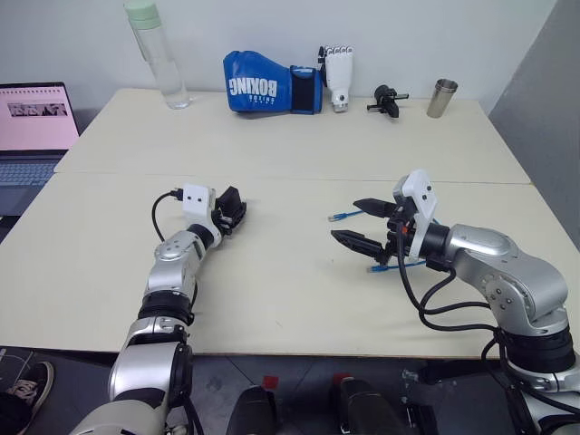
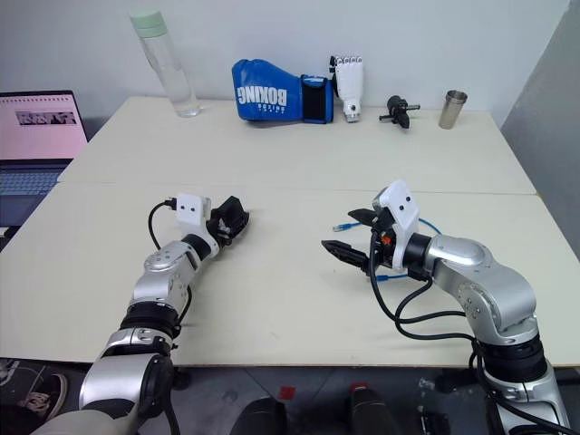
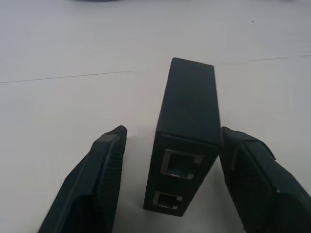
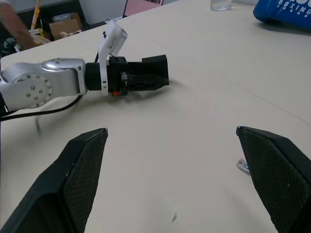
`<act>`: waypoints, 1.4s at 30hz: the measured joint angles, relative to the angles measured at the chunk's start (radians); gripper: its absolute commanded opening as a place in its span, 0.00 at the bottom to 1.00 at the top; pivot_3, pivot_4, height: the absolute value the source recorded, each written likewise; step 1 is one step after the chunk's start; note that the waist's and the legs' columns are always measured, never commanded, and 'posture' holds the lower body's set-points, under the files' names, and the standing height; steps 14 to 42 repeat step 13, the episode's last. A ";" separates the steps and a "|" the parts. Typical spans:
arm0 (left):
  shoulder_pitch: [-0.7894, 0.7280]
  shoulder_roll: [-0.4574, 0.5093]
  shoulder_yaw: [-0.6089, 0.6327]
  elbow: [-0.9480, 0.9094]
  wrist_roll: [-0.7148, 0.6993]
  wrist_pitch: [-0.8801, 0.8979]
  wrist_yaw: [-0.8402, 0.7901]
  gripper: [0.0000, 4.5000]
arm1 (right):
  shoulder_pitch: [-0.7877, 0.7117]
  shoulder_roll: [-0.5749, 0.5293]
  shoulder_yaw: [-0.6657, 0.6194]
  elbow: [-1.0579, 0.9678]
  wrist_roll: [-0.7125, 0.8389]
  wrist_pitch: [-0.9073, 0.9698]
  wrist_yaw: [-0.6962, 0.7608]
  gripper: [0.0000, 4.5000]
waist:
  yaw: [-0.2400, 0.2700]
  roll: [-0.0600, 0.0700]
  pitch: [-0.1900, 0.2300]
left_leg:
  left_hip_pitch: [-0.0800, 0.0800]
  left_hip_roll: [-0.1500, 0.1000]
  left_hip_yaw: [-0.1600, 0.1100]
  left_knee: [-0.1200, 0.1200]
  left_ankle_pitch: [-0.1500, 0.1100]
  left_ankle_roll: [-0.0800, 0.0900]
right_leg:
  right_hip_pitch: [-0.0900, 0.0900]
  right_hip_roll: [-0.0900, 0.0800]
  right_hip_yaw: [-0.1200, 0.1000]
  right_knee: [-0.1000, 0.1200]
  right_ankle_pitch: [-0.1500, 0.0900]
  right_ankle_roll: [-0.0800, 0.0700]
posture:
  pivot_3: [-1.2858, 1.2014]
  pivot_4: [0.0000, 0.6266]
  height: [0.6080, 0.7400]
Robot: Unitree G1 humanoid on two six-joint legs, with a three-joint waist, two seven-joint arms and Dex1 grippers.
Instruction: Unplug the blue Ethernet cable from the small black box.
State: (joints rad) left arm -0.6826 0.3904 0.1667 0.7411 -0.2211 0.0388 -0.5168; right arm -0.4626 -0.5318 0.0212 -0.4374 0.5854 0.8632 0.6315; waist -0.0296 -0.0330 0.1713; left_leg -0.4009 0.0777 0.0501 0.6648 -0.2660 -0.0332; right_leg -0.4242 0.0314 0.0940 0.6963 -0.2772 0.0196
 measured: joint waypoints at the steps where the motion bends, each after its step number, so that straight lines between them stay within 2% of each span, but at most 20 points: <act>1: 0.028 0.036 -0.006 -0.106 -0.017 0.079 -0.041 0.90 | 0.011 -0.013 -0.007 -0.022 0.024 0.019 0.001 1.00 | -0.001 -0.001 0.000 | -0.001 0.000 0.000 0.000 0.000 0.000 | -0.001 0.000 0.000 0.000 0.000 0.000 | 0.52 0.24 1.00; 5: 0.050 0.187 -0.012 -0.363 -0.059 0.277 -0.147 0.90 | 0.018 -0.061 -0.086 -0.074 0.089 0.072 -0.002 1.00 | -0.003 -0.001 0.000 | 0.000 0.001 0.000 -0.001 0.000 -0.001 | 0.000 0.000 0.000 0.000 0.000 0.000 | 0.52 0.24 1.00; 8: 0.100 0.353 -0.031 -0.547 -0.102 0.444 -0.295 0.90 | 0.017 -0.118 -0.173 -0.091 0.161 0.147 -0.007 1.00 | -0.004 0.000 0.000 | 0.002 0.001 0.001 -0.001 0.000 0.000 | 0.000 0.000 0.001 0.000 0.000 0.000 | 0.52 0.24 1.00; 13: 0.163 0.504 -0.066 -0.619 -0.131 0.523 -0.479 0.90 | 0.043 -0.201 -0.236 -0.084 0.210 0.208 -0.001 1.00 | -0.002 -0.001 0.000 | 0.002 0.001 0.001 -0.001 0.000 0.000 | 0.000 0.000 0.000 0.000 -0.001 -0.001 | 0.52 0.24 1.00; 42: 0.163 0.504 -0.066 -0.619 -0.131 0.523 -0.479 0.90 | 0.043 -0.201 -0.236 -0.084 0.210 0.208 -0.001 1.00 | -0.002 -0.001 0.000 | 0.002 0.001 0.001 -0.001 0.000 0.000 | 0.000 0.000 0.000 0.000 -0.001 -0.001 | 0.52 0.24 1.00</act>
